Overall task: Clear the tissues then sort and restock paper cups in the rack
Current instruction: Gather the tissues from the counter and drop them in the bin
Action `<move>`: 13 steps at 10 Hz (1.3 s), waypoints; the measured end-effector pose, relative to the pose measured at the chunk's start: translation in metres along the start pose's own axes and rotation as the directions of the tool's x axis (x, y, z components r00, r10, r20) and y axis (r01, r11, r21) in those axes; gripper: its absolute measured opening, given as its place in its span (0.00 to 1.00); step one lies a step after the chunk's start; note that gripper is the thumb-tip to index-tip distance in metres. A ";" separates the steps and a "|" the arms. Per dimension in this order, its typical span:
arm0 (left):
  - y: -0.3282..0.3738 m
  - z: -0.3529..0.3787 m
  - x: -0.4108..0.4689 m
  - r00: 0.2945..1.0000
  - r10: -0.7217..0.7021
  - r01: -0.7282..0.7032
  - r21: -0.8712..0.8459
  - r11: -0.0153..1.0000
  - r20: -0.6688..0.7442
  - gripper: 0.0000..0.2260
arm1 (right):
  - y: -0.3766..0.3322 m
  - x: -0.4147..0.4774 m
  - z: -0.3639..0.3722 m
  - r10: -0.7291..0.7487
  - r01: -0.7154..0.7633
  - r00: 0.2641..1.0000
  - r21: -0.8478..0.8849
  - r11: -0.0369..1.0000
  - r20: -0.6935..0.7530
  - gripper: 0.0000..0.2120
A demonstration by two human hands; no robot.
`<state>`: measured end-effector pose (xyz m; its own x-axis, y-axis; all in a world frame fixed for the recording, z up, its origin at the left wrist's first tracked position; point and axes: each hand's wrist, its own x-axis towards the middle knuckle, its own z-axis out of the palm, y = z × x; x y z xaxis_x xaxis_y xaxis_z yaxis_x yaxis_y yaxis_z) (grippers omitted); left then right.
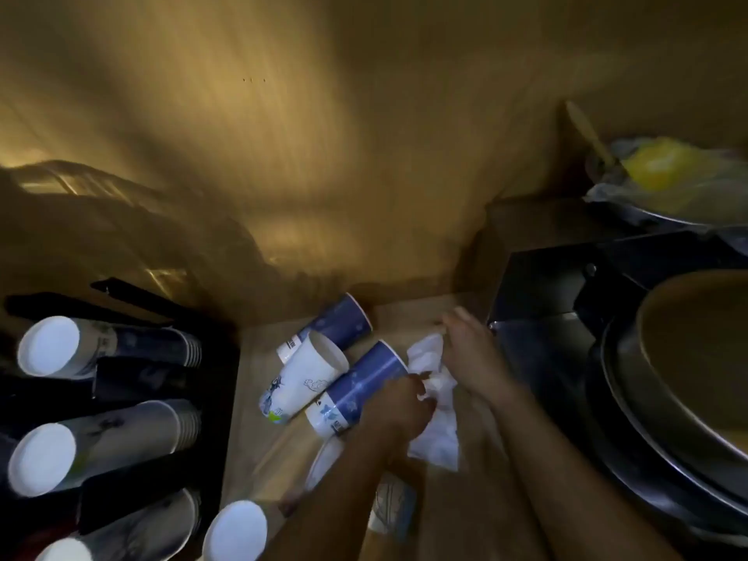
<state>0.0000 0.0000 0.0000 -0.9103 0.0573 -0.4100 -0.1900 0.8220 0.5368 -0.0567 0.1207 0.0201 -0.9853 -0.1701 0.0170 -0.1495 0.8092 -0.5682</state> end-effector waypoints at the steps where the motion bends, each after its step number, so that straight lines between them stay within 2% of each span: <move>1: -0.005 0.016 0.004 0.992 -0.126 0.126 0.104 0.987 -0.005 0.15 | 0.018 0.005 0.019 0.040 -0.042 0.996 0.017 0.999 0.081 0.20; 2: -0.013 0.033 0.003 0.990 -0.133 0.140 0.164 0.976 -0.053 0.15 | 0.032 0.005 0.037 0.128 -0.136 0.987 0.083 0.987 0.098 0.23; 3: -0.021 0.046 0.008 0.995 -0.038 0.056 0.202 0.978 -0.088 0.17 | 0.041 0.007 0.050 0.162 -0.168 0.984 0.081 0.982 0.076 0.26; 4: -0.023 0.052 0.011 0.995 -0.074 0.079 0.096 0.992 -0.061 0.17 | 0.045 0.008 0.057 0.144 -0.148 0.986 0.035 0.988 0.089 0.26; 5: -0.026 0.058 0.012 0.999 -0.045 0.044 0.146 0.988 0.006 0.17 | 0.051 0.009 0.062 0.123 -0.123 0.987 -0.006 0.992 0.106 0.20; 6: -0.024 0.054 0.004 0.999 -0.021 0.004 0.317 0.948 0.048 0.16 | 0.053 0.010 0.062 0.108 -0.105 0.987 -0.039 0.994 0.121 0.14; 7: -0.026 0.053 0.001 1.000 0.002 0.005 0.264 0.965 -0.028 0.11 | 0.052 0.008 0.058 0.098 -0.097 0.992 -0.019 0.995 0.082 0.12; 8: -0.025 0.047 -0.002 0.995 0.010 0.009 0.190 0.982 -0.103 0.12 | 0.046 0.008 0.049 0.072 -0.072 0.997 -0.017 0.997 0.028 0.09; 9: -0.021 0.034 -0.008 0.968 -0.052 0.064 0.041 0.997 -0.243 0.07 | 0.037 0.009 0.035 0.072 -0.065 0.994 0.087 0.994 -0.083 0.07; 11: -0.016 -0.003 -0.037 0.846 -0.125 0.054 -0.150 0.987 -0.519 0.06 | 0.009 0.006 0.004 0.038 0.012 0.977 0.235 0.972 -0.210 0.07; 13: -0.015 -0.042 -0.083 0.750 -0.164 -0.050 -0.302 0.952 -0.640 0.04 | -0.033 -0.020 -0.031 -0.045 0.169 0.940 0.348 0.922 -0.338 0.05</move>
<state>0.0632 -0.0404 0.0570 -0.8874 -0.4545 0.0767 -0.2467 0.6088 0.7540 -0.0342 0.1146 0.0637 -0.9474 -0.0060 0.3200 -0.2760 0.5215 -0.8074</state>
